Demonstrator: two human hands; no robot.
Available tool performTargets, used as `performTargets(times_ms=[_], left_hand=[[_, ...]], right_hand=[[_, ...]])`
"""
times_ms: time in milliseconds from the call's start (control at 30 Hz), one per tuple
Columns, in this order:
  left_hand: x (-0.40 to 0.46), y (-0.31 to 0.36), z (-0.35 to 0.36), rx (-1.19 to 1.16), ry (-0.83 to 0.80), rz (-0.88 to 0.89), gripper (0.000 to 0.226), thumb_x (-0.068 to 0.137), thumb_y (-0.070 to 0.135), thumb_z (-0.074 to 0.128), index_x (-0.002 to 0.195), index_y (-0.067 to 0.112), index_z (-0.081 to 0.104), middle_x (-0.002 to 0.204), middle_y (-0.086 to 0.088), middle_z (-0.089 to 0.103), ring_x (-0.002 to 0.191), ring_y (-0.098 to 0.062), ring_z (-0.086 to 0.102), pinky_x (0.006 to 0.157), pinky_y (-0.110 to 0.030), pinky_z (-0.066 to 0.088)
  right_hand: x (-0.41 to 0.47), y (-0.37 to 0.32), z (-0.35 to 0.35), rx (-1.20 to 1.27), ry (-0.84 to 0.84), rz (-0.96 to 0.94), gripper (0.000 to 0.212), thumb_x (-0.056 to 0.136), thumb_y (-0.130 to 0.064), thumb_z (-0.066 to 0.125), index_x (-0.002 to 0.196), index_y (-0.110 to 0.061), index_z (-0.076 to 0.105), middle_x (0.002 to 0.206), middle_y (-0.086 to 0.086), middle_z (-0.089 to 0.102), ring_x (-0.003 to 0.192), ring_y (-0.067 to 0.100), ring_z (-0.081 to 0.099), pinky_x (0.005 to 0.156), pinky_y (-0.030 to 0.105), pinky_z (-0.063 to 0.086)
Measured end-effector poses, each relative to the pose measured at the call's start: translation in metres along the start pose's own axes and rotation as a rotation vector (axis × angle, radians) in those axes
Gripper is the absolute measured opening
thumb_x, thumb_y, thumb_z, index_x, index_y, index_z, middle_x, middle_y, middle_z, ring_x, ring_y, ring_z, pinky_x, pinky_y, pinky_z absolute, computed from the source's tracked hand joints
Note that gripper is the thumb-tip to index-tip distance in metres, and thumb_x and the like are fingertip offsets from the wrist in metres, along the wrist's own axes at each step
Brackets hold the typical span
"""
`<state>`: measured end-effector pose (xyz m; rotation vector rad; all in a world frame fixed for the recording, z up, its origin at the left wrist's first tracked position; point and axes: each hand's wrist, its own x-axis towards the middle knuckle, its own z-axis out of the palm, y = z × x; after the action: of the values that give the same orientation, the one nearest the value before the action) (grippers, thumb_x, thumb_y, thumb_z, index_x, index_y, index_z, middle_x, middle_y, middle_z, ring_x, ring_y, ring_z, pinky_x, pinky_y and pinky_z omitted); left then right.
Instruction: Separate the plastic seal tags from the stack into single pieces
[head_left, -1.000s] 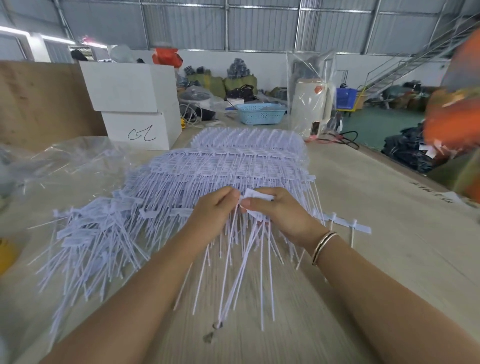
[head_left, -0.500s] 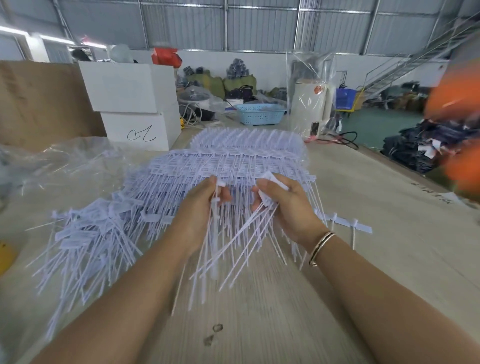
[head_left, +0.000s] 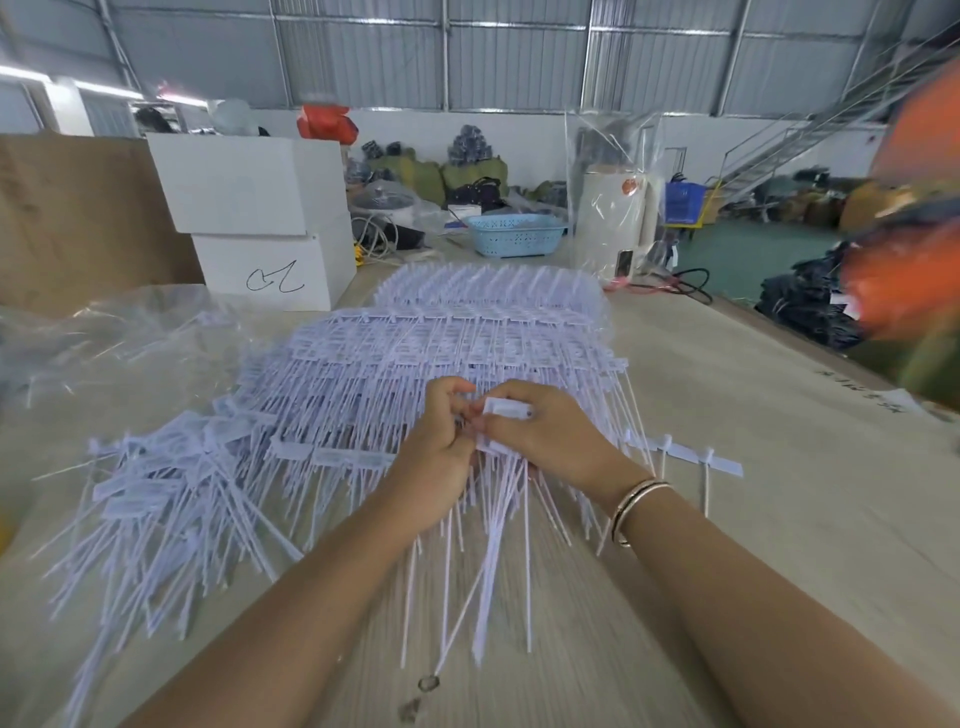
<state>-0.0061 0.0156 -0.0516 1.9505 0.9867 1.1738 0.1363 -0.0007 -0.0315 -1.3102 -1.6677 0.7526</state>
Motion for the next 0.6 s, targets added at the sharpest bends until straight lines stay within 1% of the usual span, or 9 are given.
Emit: performTargets(times_ms=[67, 167, 200, 300, 400, 467, 533, 567, 600], left_hand=[[-0.001, 0.000, 0.002, -0.039, 0.081, 0.029, 0.046, 0.090, -0.013, 0.034, 0.111, 0.028, 0.032, 0.103, 0.010, 0.043, 0.073, -0.017, 0.050, 0.073, -0.037, 0.046], [-0.001, -0.001, 0.002, -0.048, 0.158, 0.048, 0.047, 0.086, -0.016, 0.034, 0.106, 0.027, 0.035, 0.106, 0.006, 0.042, 0.074, -0.013, 0.045, 0.071, -0.015, 0.041], [-0.001, -0.002, 0.002, -0.075, 0.159, 0.047, 0.046, 0.086, -0.014, 0.035, 0.103, 0.028, 0.036, 0.105, 0.004, 0.042, 0.074, -0.011, 0.043, 0.070, -0.012, 0.039], [0.000, -0.001, -0.001, -0.143, 0.121, 0.056, 0.044, 0.086, -0.012, 0.037, 0.100, 0.029, 0.035, 0.096, 0.005, 0.043, 0.070, -0.013, 0.043, 0.067, -0.019, 0.038], [-0.002, 0.000, -0.003, -0.111, 0.085, 0.035, 0.050, 0.086, -0.017, 0.038, 0.100, 0.032, 0.034, 0.083, 0.000, 0.048, 0.066, -0.016, 0.045, 0.060, -0.012, 0.038], [-0.001, 0.000, -0.008, -0.043, 0.032, 0.036, 0.043, 0.091, -0.009, 0.042, 0.102, 0.032, 0.035, 0.087, -0.001, 0.051, 0.072, -0.012, 0.049, 0.063, -0.009, 0.038], [0.000, -0.001, -0.015, 0.090, -0.021, 0.055, 0.021, 0.098, 0.007, 0.042, 0.104, 0.027, 0.043, 0.089, 0.003, 0.055, 0.077, -0.008, 0.053, 0.068, -0.016, 0.041], [0.001, -0.002, -0.020, 0.189, -0.040, 0.055, 0.012, 0.099, 0.014, 0.041, 0.098, 0.022, 0.050, 0.082, 0.004, 0.056, 0.071, -0.009, 0.053, 0.066, -0.024, 0.041], [0.001, -0.003, -0.023, 0.302, -0.049, 0.066, 0.020, 0.100, 0.018, 0.040, 0.086, 0.019, 0.054, 0.069, 0.004, 0.053, 0.061, -0.012, 0.050, 0.060, -0.030, 0.037]], right_hand=[[0.000, 0.000, 0.000, -0.036, 0.025, 0.022, 0.021, 0.083, -0.023, 0.069, 0.069, -0.018, 0.055, 0.056, -0.007, 0.048, 0.044, 0.002, 0.041, 0.047, 0.017, 0.033], [-0.002, -0.001, 0.001, 0.114, 0.007, 0.027, 0.029, 0.083, -0.019, 0.069, 0.063, -0.014, 0.050, 0.052, -0.006, 0.039, 0.046, 0.008, 0.036, 0.047, 0.019, 0.029], [-0.002, -0.001, 0.000, 0.170, -0.001, 0.017, 0.030, 0.085, -0.017, 0.068, 0.062, -0.014, 0.050, 0.053, -0.005, 0.038, 0.047, 0.008, 0.036, 0.048, 0.019, 0.029], [-0.003, -0.003, 0.001, 0.181, -0.061, 0.028, 0.032, 0.087, -0.021, 0.067, 0.063, -0.011, 0.049, 0.054, -0.001, 0.040, 0.048, 0.009, 0.038, 0.049, 0.018, 0.032], [-0.005, -0.003, 0.001, 0.161, -0.112, 0.140, 0.028, 0.085, -0.026, 0.069, 0.068, -0.009, 0.054, 0.057, 0.004, 0.044, 0.045, 0.007, 0.040, 0.043, 0.014, 0.034], [-0.005, -0.004, -0.003, 0.178, -0.118, 0.151, 0.030, 0.085, -0.022, 0.069, 0.059, -0.014, 0.055, 0.048, -0.004, 0.044, 0.041, 0.004, 0.040, 0.041, 0.012, 0.033], [-0.004, -0.003, -0.007, 0.195, -0.093, 0.144, 0.031, 0.084, -0.021, 0.071, 0.057, -0.018, 0.055, 0.045, -0.008, 0.043, 0.041, 0.004, 0.041, 0.043, 0.014, 0.032], [-0.004, -0.003, -0.009, 0.198, -0.087, 0.140, 0.030, 0.083, -0.022, 0.071, 0.058, -0.018, 0.055, 0.047, -0.008, 0.043, 0.043, 0.006, 0.040, 0.044, 0.015, 0.032], [-0.004, -0.002, -0.009, 0.199, -0.096, 0.132, 0.030, 0.084, -0.023, 0.071, 0.059, -0.017, 0.055, 0.049, -0.006, 0.043, 0.044, 0.007, 0.040, 0.045, 0.016, 0.032]])
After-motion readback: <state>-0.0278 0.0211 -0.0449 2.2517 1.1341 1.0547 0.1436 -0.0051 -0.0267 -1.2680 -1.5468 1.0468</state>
